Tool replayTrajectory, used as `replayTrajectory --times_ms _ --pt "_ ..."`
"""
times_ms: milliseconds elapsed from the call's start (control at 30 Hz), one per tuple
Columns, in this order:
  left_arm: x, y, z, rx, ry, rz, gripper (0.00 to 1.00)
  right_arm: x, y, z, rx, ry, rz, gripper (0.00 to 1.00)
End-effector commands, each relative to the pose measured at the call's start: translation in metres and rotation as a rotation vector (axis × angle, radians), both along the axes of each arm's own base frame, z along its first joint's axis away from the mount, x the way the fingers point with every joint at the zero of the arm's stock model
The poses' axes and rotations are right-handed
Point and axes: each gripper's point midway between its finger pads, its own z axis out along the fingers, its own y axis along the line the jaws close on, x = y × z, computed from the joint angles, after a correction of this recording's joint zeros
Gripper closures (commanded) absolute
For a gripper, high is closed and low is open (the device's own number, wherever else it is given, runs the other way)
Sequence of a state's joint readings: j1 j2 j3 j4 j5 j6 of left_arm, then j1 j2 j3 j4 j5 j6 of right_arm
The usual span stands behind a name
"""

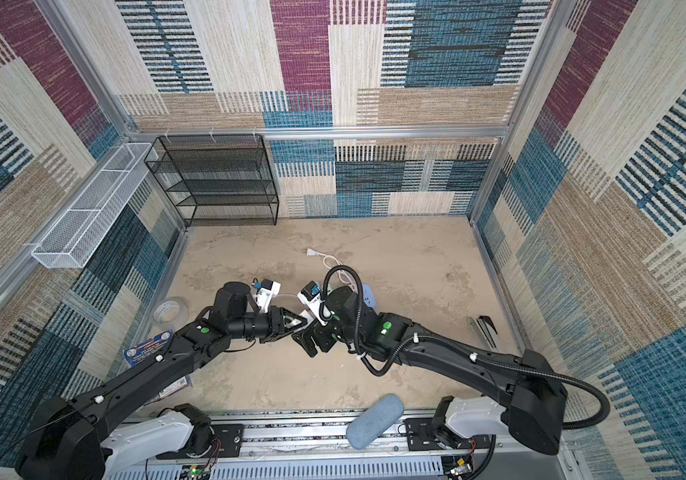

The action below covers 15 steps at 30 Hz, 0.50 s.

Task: Insert the plug

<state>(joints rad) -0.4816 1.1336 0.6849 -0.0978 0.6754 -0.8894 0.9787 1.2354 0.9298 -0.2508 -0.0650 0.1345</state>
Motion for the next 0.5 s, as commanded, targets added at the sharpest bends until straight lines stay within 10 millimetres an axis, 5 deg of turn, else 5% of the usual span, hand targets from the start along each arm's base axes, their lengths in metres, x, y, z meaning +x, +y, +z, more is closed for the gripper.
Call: replayTrajectory --times_ms 0,233,467 --pt "0.004 0.005 0.013 -0.053 0.080 -0.011 1.00 0.014 -0.010 0.040 0.098 -0.131 -0.087 0.00" --pt "0.016 0.006 0.050 -0.263 0.354 -0.037 1.00 0.023 -0.045 0.066 -0.012 -0.388 -0.200 0.00" --pt "0.000 0.002 0.075 -0.328 0.441 -0.120 1.00 -0.011 -0.025 0.074 -0.288 -0.733 -0.174 0.00"
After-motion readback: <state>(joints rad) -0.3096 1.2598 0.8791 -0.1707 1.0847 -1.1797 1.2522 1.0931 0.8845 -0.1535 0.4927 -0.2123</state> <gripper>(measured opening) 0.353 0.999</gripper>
